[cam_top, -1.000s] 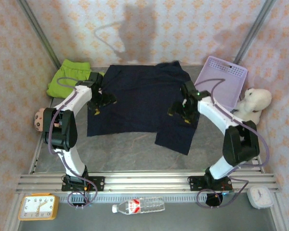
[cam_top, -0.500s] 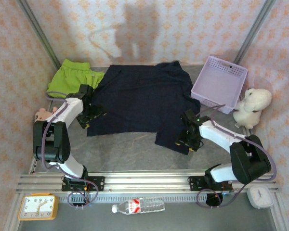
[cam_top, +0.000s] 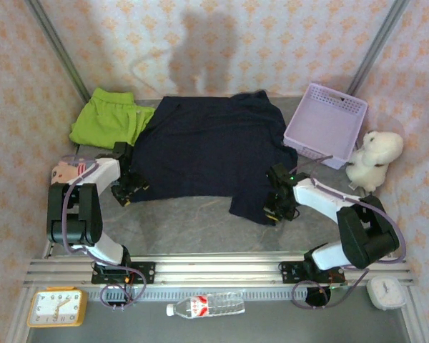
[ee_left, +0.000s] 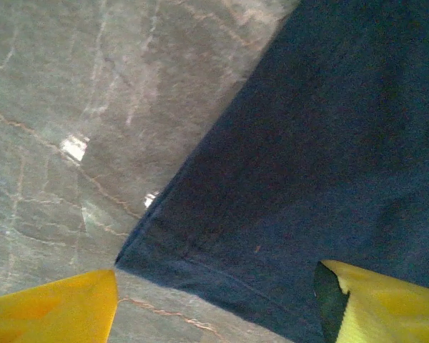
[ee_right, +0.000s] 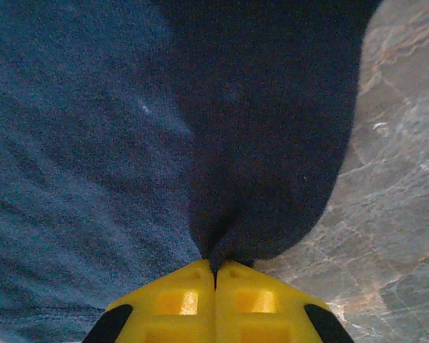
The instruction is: Fold and stack the mixed laundry pile
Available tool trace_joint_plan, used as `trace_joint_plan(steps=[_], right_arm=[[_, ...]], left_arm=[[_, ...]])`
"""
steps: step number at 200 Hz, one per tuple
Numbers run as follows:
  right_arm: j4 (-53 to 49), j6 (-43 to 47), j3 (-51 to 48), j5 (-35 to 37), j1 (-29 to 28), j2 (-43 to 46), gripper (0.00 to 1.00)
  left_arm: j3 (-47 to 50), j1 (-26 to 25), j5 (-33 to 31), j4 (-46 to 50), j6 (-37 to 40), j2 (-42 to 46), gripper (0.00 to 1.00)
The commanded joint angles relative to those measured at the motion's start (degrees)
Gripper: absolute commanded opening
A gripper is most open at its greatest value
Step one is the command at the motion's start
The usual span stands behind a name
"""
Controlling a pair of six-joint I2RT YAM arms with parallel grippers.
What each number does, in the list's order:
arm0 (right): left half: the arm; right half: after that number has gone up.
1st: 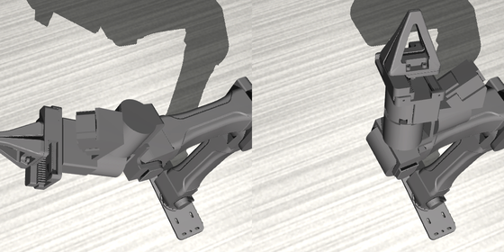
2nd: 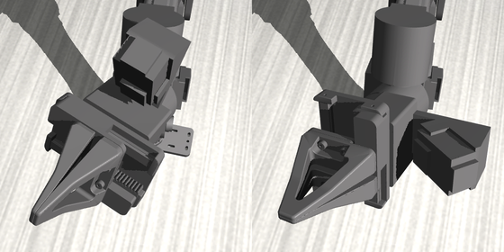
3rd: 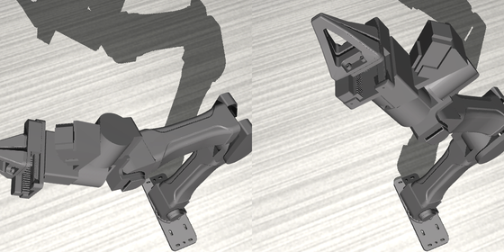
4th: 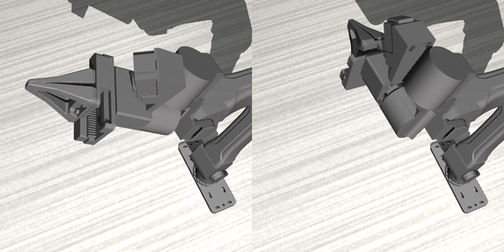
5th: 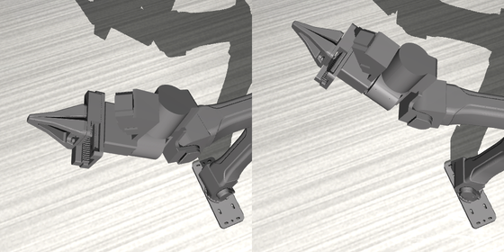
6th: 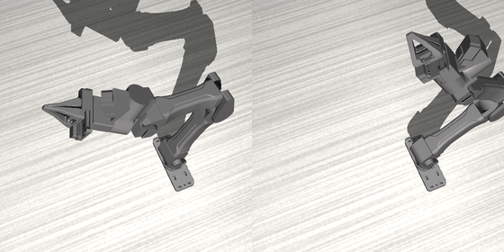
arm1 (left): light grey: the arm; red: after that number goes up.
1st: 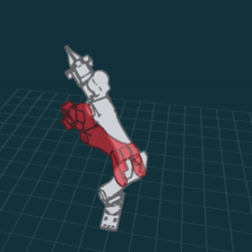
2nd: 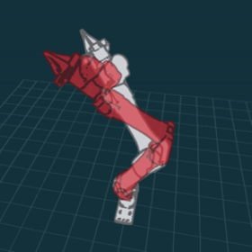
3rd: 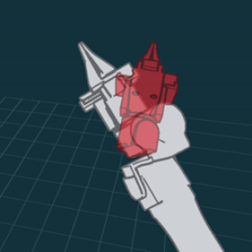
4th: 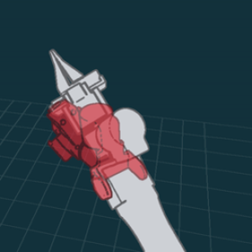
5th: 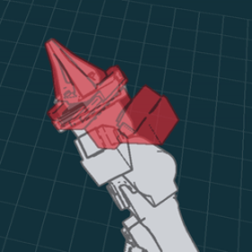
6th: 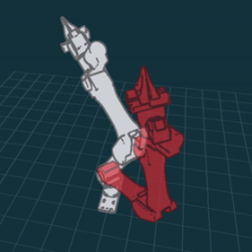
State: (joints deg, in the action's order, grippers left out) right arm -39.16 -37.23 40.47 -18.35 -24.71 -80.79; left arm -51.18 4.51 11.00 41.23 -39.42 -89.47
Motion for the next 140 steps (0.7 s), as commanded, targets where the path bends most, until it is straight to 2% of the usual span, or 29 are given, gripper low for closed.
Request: trace_joint_plan(steps=[1, 33, 84, 100, 140], right_arm=[[-1.14, 0.82, 2.02, 2.48, -0.29, 0.34, 0.0], [-0.3, 0.39, 2.16, 1.94, -0.3, 0.7, 0.0], [-0.67, 0.06, 2.93, 2.38, -0.26, 0.48, 0.0], [-1.86, 0.01, 3.86, 3.42, -0.26, 1.07, 0.0], [-4.65, -1.72, 3.2, 3.6, -0.27, 6.46, 0.0]], left_arm=[[1.38, 0.39, -3.38, -1.43, -1.09, 2.71, 0.72], [1.65, 0.38, -2.79, -3.36, -1.97, 2.03, 0.7], [3.02, 0.33, -4.16, -5.72, -1.78, -3.25, 0.47], [3.75, 0.32, -3.7, -6.24, -2.04, -4.42, 0.45], [4.64, 0.32, -2.1, -6.81, -1.55, -4.83, 0.28]])
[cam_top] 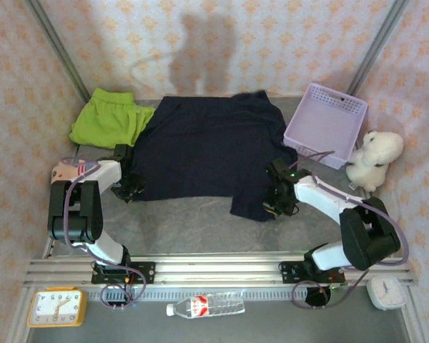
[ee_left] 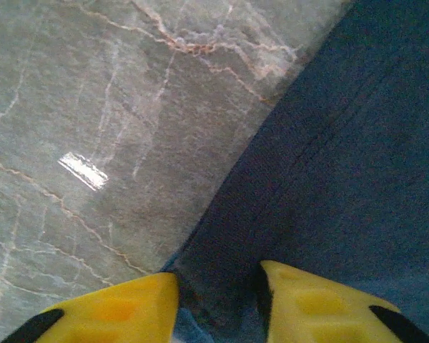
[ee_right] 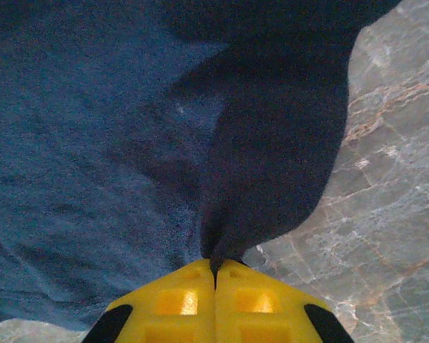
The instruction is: Fold and stack the mixed laundry pile
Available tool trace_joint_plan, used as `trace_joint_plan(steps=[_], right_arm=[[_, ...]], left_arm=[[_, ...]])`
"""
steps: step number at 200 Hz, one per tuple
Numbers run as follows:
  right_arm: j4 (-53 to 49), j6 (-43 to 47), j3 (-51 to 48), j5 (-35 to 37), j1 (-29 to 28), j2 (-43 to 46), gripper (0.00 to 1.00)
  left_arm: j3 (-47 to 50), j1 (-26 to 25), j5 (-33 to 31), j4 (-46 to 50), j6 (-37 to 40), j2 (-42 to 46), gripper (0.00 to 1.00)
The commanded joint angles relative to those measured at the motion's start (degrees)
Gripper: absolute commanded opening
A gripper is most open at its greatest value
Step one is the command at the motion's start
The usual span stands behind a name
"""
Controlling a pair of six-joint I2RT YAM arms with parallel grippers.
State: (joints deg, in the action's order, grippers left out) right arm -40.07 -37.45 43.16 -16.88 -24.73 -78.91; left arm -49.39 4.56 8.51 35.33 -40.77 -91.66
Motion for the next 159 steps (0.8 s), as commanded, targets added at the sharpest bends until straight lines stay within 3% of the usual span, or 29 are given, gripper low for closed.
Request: trace_joint_plan(steps=[1, 18, 35, 73, 109, 159], right_arm=[[-3.85, -1.58, 0.47, 2.13, -0.24, 4.83, 0.0], [-5.8, -3.17, -0.71, 1.37, -0.24, 9.44, 0.0], [-9.13, -4.39, -1.32, 0.38, -0.42, 15.08, 0.0], [-17.49, -6.1, 1.48, 0.62, -0.45, 23.81, 0.0], [-13.41, -8.73, 6.75, 0.28, -0.43, 22.36, 0.0], [-6.35, -5.53, 19.68, 4.4, 2.3, 10.68, 0.0]], left_arm=[[2.87, 0.28, 0.46, -0.85, -0.15, -2.65, 0.27], [2.73, 0.21, 1.73, -0.44, 0.56, -2.43, 0.19], [2.96, 0.11, 2.88, 0.25, 1.54, -1.48, 0.0], [3.69, 0.01, 4.78, 4.84, 2.63, 5.56, 0.0], [0.91, 0.1, 3.72, 9.26, 2.3, 15.25, 0.0], [-10.41, 1.24, 0.67, 8.42, 0.14, 8.47, 0.0]])
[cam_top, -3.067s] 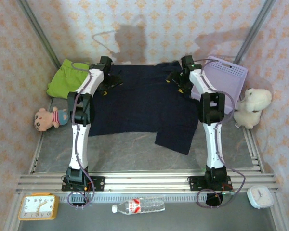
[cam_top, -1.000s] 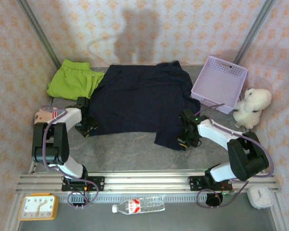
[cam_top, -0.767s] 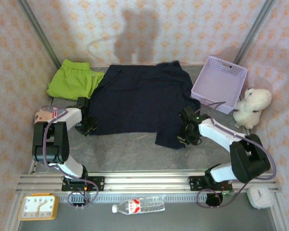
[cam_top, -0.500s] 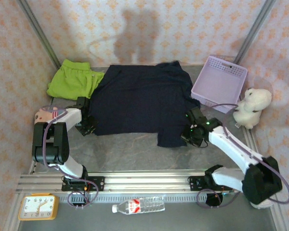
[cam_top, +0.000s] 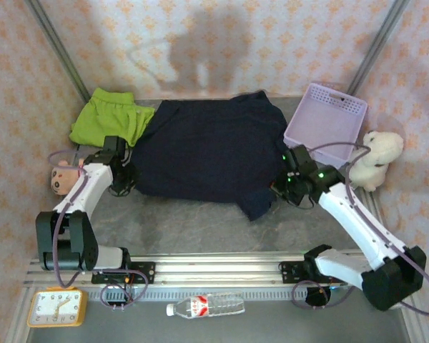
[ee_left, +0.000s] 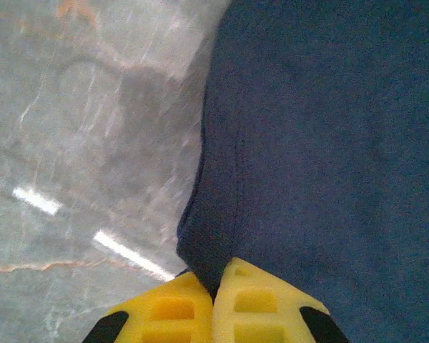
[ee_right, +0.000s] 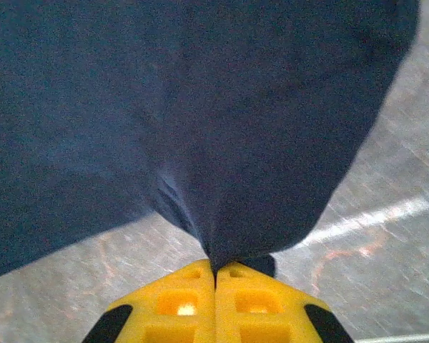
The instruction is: Fold and stack the mixed laundry pile
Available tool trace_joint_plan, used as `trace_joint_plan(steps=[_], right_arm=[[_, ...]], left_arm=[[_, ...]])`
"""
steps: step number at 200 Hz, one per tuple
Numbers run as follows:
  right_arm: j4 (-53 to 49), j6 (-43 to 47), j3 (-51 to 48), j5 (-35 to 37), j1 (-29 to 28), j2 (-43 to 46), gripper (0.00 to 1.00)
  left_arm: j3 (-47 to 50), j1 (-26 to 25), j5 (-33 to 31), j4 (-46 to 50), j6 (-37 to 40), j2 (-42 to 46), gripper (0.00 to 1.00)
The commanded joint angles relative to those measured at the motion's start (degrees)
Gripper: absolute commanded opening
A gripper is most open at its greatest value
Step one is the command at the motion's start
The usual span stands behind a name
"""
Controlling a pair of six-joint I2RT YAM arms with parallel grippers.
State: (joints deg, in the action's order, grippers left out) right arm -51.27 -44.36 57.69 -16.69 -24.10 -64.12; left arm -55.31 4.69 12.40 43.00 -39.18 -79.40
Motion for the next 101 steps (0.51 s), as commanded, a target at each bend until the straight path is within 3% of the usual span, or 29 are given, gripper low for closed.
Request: trace_joint_plan(steps=[1, 62, 101], right_arm=[[4.98, 1.42, 5.37, 4.25, 1.85, -4.72, 0.0], [15.24, 3.36, 17.91, 10.47, 7.27, -21.2, 0.0], [15.92, 6.87, 31.68, 8.26, 10.0, -36.96, 0.0]], left_arm=[[-4.69, 1.15, -3.24, 0.67, -1.57, -3.99, 0.0], [-18.93, 1.94, -5.45, -0.6, -4.67, -15.45, 0.0], [-30.57, 1.99, -6.51, 1.73, -3.95, -25.65, 0.0]])
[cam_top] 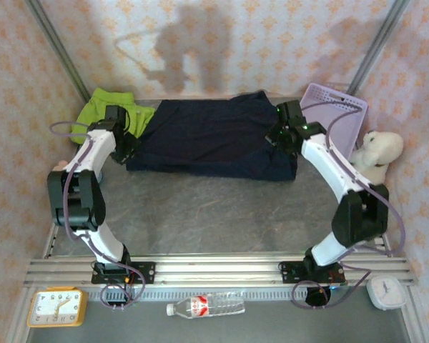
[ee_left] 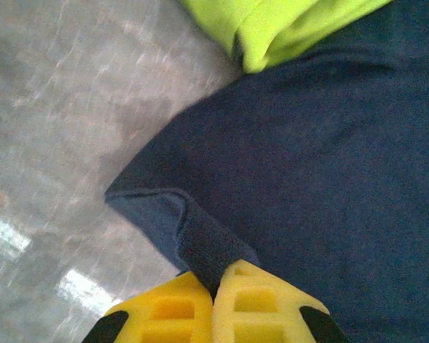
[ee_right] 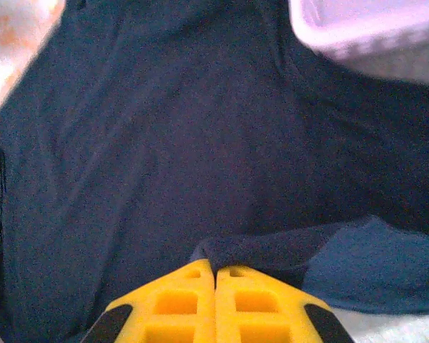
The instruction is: Fold and stack the mixed laundry pile
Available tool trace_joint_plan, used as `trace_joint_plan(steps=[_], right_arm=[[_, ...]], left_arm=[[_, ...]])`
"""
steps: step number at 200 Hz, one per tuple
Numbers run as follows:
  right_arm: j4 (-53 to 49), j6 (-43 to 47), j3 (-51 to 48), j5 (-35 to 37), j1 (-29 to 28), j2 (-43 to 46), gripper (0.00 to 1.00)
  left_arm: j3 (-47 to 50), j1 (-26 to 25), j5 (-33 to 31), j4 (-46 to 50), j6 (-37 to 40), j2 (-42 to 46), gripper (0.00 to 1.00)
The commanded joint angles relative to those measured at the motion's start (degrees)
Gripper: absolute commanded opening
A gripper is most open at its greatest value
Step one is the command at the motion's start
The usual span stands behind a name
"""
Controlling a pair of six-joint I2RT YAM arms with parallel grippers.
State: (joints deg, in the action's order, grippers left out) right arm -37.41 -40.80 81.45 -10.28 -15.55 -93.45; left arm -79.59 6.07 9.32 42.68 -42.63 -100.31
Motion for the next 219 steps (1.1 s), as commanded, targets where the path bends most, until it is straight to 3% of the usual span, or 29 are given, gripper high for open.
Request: trace_joint_plan(steps=[1, 6, 9, 13, 18, 23, 41, 71, 101, 142, 173, 219], right_arm=[[1.76, 3.38, 8.63, 1.9, 1.56, -8.07, 0.0], [0.22, 3.84, 11.68, 1.75, 1.86, -10.7, 0.04], [-0.76, 4.26, 13.69, 1.45, 2.03, -12.08, 0.1], [-2.16, 5.04, 16.13, 1.17, 2.2, -14.03, 0.18], [-4.34, 5.86, 19.42, 1.55, 2.3, -16.44, 0.3], [-6.8, 6.48, 22.58, 2.35, 2.31, -18.37, 0.41], [-10.65, 8.57, 28.37, 3.19, 2.29, -21.31, 0.52], [-6.08, 9.22, 20.84, 0.83, 2.11, -15.43, 0.54], [-3.69, 8.85, 10.54, -2.51, 1.42, -10.04, 0.47], [-2.68, 8.1, 2.63, -4.19, -0.94, -10.43, 0.39], [-2.22, 6.48, -0.65, -2.09, -1.66, -12.9, 0.36], [-2.23, 9.38, -3.43, 1.94, -1.09, -17.09, 0.39]], left_arm=[[-6.59, 0.61, -3.43, 2.19, -0.46, -5.16, 0.0], [-8.54, 0.63, -3.28, 3.09, -0.17, -6.99, 0.02], [-9.76, 0.69, -3.05, 3.95, -0.05, -8.03, 0.1], [-11.47, 0.7, -2.46, 4.9, 0.27, -9.59, 0.24], [-13.36, 0.7, -1.55, 6.3, 0.52, -11.83, 0.49], [-15.26, 0.69, -0.67, 7.51, 0.66, -13.2, 0.63], [-17.71, 0.12, 2.18, 8.11, 1.3, -14.44, 0.74], [-16.44, -2.72, 2.24, 7.82, 3.04, -10.72, 0.75], [-8.82, -7.79, 3.42, 3.9, 2.38, -5.25, 0.71], [-2.5, -11.91, 4.92, -2.07, -0.67, -7.21, 0.42], [-3.99, -12.15, 1.51, -1.1, 1.26, -12.16, 0.4], [-6.29, -10.79, -4.32, 2.26, 11.54, -16.57, 0.41]])
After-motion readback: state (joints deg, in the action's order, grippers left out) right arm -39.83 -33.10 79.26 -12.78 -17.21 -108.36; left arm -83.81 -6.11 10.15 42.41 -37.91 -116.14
